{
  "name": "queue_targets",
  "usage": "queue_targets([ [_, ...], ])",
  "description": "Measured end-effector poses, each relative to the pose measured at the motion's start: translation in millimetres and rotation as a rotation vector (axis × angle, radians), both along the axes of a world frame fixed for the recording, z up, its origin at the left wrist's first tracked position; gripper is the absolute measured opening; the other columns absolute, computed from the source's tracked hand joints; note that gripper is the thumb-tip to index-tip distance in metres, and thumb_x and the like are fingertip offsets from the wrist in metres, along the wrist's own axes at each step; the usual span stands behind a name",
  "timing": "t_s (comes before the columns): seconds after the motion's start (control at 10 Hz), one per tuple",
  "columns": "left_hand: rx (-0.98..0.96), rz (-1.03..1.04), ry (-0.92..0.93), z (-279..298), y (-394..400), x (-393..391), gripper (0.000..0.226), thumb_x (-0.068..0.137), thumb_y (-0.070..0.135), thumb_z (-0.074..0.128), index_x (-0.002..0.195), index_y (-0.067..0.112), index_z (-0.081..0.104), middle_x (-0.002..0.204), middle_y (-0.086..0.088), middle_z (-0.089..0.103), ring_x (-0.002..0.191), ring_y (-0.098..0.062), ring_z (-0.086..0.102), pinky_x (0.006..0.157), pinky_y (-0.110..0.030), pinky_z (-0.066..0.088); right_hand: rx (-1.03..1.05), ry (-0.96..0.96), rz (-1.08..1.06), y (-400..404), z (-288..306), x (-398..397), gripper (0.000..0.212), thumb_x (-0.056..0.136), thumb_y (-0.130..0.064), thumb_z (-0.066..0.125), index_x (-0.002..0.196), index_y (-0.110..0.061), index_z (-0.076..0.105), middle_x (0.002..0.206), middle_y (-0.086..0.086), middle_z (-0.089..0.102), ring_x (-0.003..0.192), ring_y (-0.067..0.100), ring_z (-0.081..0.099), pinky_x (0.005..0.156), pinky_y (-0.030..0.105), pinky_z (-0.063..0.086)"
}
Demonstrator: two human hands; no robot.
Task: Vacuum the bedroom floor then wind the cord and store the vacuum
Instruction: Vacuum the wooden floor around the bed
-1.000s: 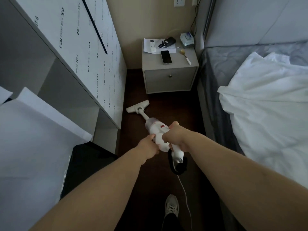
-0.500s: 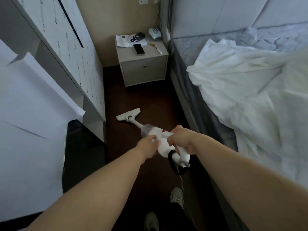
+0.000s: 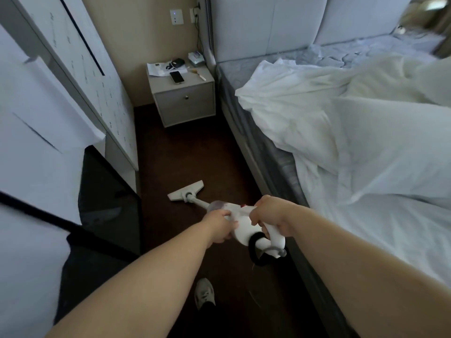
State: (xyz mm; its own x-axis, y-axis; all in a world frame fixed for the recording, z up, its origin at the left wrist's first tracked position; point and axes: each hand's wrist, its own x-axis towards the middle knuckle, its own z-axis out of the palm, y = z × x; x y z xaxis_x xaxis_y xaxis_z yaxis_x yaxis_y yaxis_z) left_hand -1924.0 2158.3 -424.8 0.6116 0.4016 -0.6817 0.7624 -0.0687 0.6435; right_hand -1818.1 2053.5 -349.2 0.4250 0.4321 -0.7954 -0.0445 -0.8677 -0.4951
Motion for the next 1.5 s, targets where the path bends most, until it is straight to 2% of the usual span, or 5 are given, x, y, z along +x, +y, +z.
queue_targets([
  [0.3,-0.044,0.02,0.012,6.8,-203.5,-79.7,0.055,0.09,0.015,0.062,0.142,0.014,0.043,0.136,-0.015,0.056,0.117,-0.03,0.061,0.088,-0.033,0.056,-0.012,0.006,-0.036,-201.9,5.3,-75.6,0.008,0.084,-0.003,0.057,0.092,-0.005,0.057,0.079,0.011,0.054,0.064,0.021,0.051,0.051,0.028,0.041],
  [0.8,-0.265,-0.278,0.069,38.5,-390.5,-206.6,0.048,0.089,0.018,0.068,0.131,0.027,0.049,0.097,-0.003,0.062,0.089,-0.016,0.063,0.067,-0.025,0.053,-0.091,-0.04,-0.237,-429.5,23.1,-232.9,0.006,0.087,-0.007,0.055,0.082,-0.005,0.056,0.069,0.008,0.05,0.057,0.02,0.044,0.052,0.027,0.039],
  [0.9,-0.349,-0.389,0.111,38.7,-427.1,-228.6,0.037,0.087,0.023,0.071,0.116,0.031,0.05,0.096,-0.002,0.062,0.088,-0.017,0.062,0.079,-0.031,0.053,-0.109,-0.03,-0.31,-482.3,21.3,-271.3,0.007,0.082,-0.006,0.057,0.09,-0.005,0.059,0.072,0.009,0.055,0.06,0.022,0.05,0.055,0.03,0.042],
  [1.1,-0.386,-0.58,0.093,54.9,-546.8,-243.9,0.071,0.087,0.029,0.072,0.147,0.022,0.035,0.094,-0.005,0.062,0.074,-0.017,0.054,0.059,-0.023,0.046,-0.107,-0.031,-0.463,-610.0,53.4,-300.4,0.01,0.085,-0.003,0.054,0.094,-0.003,0.058,0.066,0.01,0.05,0.057,0.02,0.045,0.053,0.029,0.039],
  [1.5,-0.325,-0.669,0.085,40.0,-766.2,-299.2,0.077,0.08,0.034,0.077,0.145,0.019,0.04,0.116,-0.009,0.067,0.099,-0.023,0.069,0.079,-0.034,0.057,-0.141,-0.017,-0.473,-835.0,54.0,-368.1,0.021,0.087,-0.011,0.057,0.104,0.001,0.063,0.073,0.01,0.057,0.072,0.027,0.054,0.068,0.034,0.045],
])
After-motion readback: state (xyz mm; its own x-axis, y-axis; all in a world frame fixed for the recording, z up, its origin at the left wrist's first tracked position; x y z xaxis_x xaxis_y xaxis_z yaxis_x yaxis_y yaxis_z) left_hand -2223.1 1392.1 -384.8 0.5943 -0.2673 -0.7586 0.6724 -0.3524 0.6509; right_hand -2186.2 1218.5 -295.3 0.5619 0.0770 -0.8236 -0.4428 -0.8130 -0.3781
